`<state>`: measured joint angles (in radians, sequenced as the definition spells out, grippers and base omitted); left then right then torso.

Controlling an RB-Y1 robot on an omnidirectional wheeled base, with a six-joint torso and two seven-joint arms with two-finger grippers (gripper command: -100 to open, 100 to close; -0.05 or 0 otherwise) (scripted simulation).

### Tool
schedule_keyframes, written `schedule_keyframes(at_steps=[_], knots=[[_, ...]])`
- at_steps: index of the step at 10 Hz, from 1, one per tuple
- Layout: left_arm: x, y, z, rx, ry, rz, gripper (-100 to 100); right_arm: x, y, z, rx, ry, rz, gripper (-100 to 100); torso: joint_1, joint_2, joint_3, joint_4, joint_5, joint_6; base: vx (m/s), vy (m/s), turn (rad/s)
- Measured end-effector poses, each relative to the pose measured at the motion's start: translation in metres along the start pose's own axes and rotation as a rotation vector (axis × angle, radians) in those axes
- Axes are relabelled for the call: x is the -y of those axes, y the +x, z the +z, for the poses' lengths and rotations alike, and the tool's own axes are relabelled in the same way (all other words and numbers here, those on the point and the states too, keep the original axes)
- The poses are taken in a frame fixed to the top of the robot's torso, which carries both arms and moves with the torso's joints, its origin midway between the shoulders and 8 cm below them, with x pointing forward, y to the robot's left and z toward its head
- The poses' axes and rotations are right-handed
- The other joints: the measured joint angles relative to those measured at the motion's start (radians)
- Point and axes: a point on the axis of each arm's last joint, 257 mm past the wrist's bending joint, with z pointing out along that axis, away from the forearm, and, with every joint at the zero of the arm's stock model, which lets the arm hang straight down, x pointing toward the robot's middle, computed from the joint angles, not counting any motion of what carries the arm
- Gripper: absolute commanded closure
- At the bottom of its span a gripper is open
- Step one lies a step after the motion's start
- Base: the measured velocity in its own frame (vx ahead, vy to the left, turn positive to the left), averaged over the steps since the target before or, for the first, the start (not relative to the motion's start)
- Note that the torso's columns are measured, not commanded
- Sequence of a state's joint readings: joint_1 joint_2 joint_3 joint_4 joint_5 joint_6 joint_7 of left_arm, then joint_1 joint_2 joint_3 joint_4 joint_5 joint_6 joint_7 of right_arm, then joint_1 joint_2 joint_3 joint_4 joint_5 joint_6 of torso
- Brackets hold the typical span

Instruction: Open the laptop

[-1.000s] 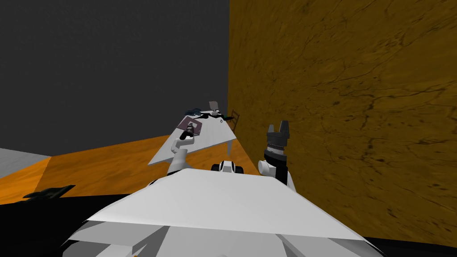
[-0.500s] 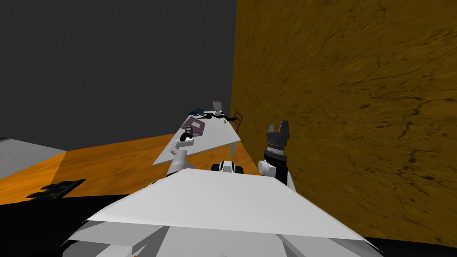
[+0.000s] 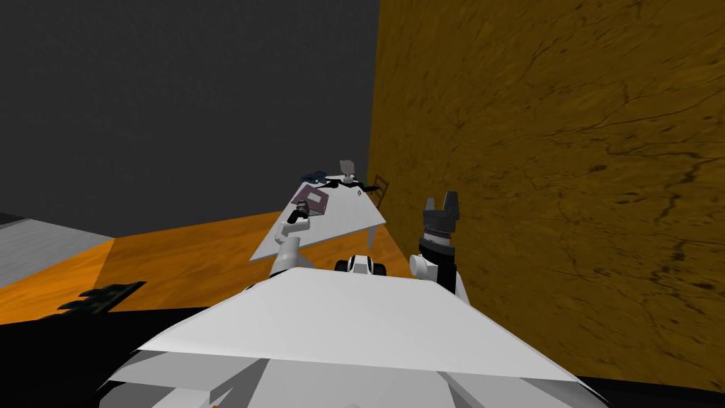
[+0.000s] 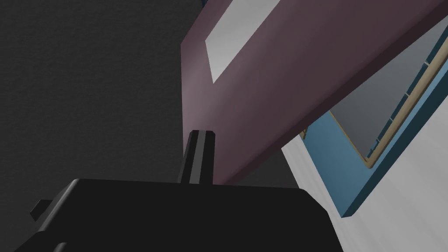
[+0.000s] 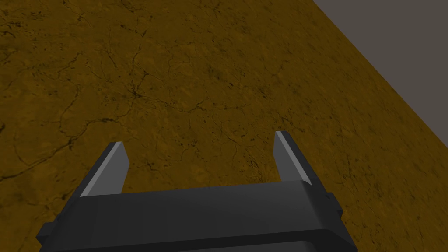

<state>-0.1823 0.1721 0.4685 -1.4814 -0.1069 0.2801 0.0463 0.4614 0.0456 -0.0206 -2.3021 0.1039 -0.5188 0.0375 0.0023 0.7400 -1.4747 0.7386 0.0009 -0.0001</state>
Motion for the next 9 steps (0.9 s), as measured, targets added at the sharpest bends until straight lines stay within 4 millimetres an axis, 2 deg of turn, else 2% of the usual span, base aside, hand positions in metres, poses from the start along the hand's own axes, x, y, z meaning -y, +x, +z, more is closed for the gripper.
schedule_keyframes(at_steps=[1, 3, 4, 5, 6, 7, 9], knots=[[0.000, 0.000, 0.000, -0.001, -0.001, -0.006, -100, 0.000, 0.000, 0.000, 0.000, 0.000, 0.000, 0, -0.005, -0.002, -0.001, -0.001, -0.002, 0.000, 0.004, 0.092, 0.107], [-0.001, 0.010, 0.001, -0.020, 0.011, 0.012, -100, 0.000, 0.000, 0.000, 0.000, 0.000, 0.000, 0, 0.002, -0.004, -0.002, -0.002, 0.001, -0.001, -0.013, 0.105, 0.030], [0.010, 0.012, 0.002, -0.023, 0.034, 0.013, -100, 0.000, 0.000, 0.000, 0.000, 0.000, 0.000, 0, 0.003, -0.007, -0.004, -0.007, 0.005, -0.003, 0.004, 0.009, -0.112], [0.019, 0.008, 0.007, -0.015, 0.049, 0.016, -100, 0.000, 0.000, 0.000, 0.000, 0.000, 0.000, 0, 0.006, -0.014, -0.008, -0.010, 0.007, 0.000, 0.001, -0.001, -0.105], [0.018, 0.003, 0.012, -0.006, 0.043, 0.018, -100, 0.000, 0.000, 0.000, 0.000, 0.000, 0.000, 0, 0.004, -0.013, -0.008, -0.007, 0.004, 0.000, 0.000, 0.000, -0.016], [0.018, 0.003, 0.012, -0.006, 0.041, 0.018, 100, 0.000, 0.000, 0.000, 0.000, 0.000, 0.000, 0, 0.000, -0.007, -0.005, -0.003, 0.001, 0.000, 0.003, 0.002, 0.150], [0.013, 0.007, 0.006, -0.015, 0.037, 0.016, 100, 0.000, 0.000, 0.000, 0.000, 0.000, 0.000, 0, -0.004, 0.000, 0.000, 0.000, -0.001, 0.001, -0.010, 0.034, 0.018]])
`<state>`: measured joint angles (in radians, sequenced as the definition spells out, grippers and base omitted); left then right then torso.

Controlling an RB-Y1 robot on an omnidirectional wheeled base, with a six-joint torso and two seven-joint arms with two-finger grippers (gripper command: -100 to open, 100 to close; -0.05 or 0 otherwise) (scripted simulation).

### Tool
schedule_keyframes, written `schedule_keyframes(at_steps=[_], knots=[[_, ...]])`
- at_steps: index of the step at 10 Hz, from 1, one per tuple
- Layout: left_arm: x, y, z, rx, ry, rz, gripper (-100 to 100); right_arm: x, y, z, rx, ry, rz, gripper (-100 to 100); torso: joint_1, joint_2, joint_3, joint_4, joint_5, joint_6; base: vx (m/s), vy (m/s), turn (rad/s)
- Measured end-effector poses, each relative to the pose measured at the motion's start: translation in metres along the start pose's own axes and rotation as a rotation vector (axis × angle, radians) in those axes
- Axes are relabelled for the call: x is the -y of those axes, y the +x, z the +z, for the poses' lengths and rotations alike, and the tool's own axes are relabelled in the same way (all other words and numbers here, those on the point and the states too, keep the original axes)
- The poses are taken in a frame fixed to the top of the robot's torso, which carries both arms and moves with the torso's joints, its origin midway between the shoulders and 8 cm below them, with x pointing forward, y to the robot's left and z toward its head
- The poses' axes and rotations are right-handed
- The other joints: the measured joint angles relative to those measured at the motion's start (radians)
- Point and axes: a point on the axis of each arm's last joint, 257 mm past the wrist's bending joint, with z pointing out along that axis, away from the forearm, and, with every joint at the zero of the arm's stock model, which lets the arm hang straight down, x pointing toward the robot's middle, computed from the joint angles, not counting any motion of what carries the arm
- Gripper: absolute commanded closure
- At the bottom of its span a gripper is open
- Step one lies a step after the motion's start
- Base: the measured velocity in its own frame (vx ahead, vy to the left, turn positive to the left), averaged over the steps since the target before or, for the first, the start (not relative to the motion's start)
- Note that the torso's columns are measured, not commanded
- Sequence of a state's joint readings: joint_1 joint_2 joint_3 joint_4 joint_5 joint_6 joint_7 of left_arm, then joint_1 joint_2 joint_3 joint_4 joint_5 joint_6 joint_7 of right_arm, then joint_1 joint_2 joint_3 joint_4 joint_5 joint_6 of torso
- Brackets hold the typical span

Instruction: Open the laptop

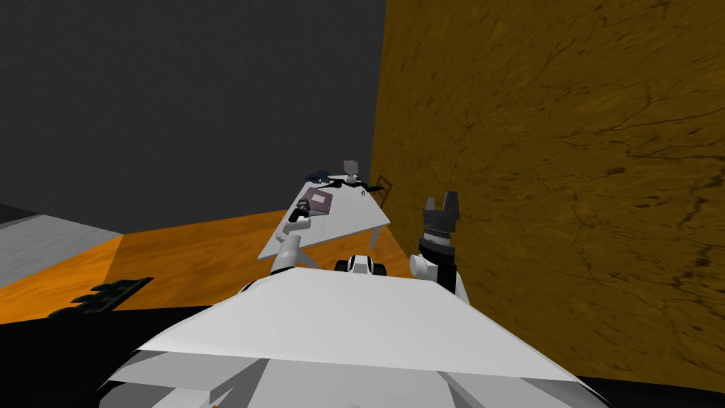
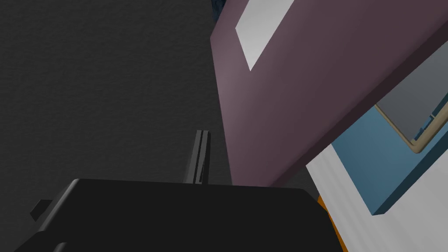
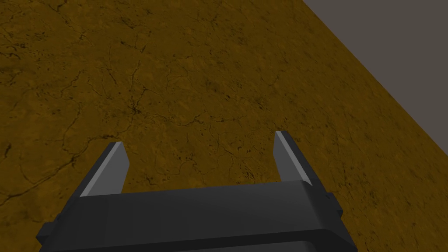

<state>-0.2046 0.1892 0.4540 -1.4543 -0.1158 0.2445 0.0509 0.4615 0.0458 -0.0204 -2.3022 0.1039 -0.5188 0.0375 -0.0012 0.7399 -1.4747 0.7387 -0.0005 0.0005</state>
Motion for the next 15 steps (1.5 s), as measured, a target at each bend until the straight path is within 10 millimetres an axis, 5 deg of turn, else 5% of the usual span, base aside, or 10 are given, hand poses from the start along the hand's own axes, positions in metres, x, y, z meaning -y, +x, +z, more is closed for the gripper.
schedule_keyframes(at_steps=[1, 10, 11, 15], knots=[[0.000, 0.007, 0.000, -0.008, -0.001, -0.043, -100, 0.000, 0.000, 0.000, 0.000, 0.000, 0.000, 0, 0.004, 0.001, 0.001, 0.000, 0.001, 0.000, -0.031, 0.046, -0.039], [0.052, -0.007, 0.005, 0.017, -0.001, -0.043, -100, 0.000, 0.000, 0.000, 0.000, 0.000, 0.000, 0, 0.001, -0.002, -0.001, -0.001, 0.001, -0.001, -0.020, -0.002, -0.025], [0.052, -0.007, 0.005, 0.018, -0.003, -0.043, 0, 0.000, 0.000, 0.000, 0.000, 0.000, 0.000, 0, 0.001, -0.002, -0.002, -0.001, 0.001, -0.001, 0.000, 0.000, 0.000], [0.052, -0.007, 0.005, 0.018, -0.003, -0.043, 0, 0.000, 0.000, 0.000, 0.000, 0.000, 0.000, 0, 0.001, -0.002, -0.001, -0.001, 0.000, -0.001, 0.000, 0.000, 0.000]])
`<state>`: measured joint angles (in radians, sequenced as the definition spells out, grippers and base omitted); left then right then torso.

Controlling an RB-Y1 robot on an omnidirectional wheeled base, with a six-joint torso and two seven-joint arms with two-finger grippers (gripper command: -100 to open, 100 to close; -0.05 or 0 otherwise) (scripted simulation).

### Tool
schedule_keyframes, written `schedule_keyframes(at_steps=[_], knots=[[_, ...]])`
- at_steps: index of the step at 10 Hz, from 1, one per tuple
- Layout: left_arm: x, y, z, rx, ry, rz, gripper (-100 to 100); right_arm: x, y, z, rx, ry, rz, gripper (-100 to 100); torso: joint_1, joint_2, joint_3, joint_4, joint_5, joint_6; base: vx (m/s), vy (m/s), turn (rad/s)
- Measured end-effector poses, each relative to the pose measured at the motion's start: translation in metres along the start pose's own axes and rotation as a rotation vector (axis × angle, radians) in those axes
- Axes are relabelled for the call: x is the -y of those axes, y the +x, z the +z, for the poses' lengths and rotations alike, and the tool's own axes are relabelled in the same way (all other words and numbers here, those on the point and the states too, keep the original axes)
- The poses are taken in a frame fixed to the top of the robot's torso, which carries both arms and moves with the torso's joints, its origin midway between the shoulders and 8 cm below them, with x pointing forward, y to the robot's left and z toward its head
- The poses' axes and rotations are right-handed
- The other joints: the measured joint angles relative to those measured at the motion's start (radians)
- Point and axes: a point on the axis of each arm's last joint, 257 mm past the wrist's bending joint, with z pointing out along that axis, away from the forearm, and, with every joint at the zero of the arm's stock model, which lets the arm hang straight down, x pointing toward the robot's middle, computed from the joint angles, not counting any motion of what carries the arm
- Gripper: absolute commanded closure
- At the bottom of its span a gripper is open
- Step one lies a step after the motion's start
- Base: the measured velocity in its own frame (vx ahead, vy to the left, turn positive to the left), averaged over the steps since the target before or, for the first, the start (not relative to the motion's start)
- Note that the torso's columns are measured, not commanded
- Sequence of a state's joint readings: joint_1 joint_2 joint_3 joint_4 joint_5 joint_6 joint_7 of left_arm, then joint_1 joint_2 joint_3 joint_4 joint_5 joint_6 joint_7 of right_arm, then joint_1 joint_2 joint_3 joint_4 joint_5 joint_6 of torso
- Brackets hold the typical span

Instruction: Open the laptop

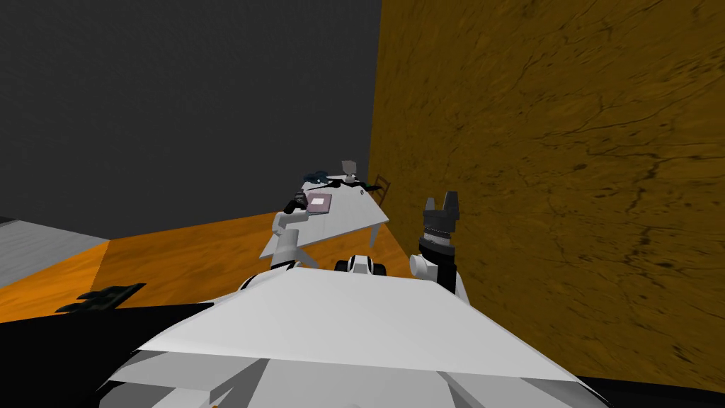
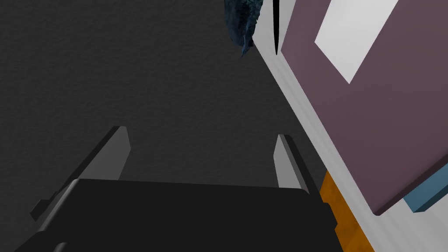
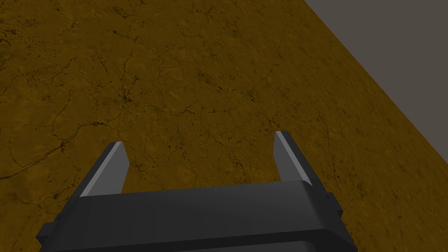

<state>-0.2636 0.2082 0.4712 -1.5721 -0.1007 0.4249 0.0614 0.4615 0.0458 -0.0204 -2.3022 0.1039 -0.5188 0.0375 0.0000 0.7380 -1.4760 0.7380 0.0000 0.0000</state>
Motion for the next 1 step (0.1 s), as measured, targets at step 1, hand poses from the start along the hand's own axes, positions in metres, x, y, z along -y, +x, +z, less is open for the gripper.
schedule_keyframes(at_steps=[1], knots=[[0.0000, 0.0000, 0.0000, 0.000, 0.000, 0.000, 0, 0.0000, 0.0000, 0.0000, 0.000, 0.000, 0.000, 0, 0.000, 0.000, 0.000, 0.000, 0.000, 0.000, 0.000, 0.000, 0.000]])
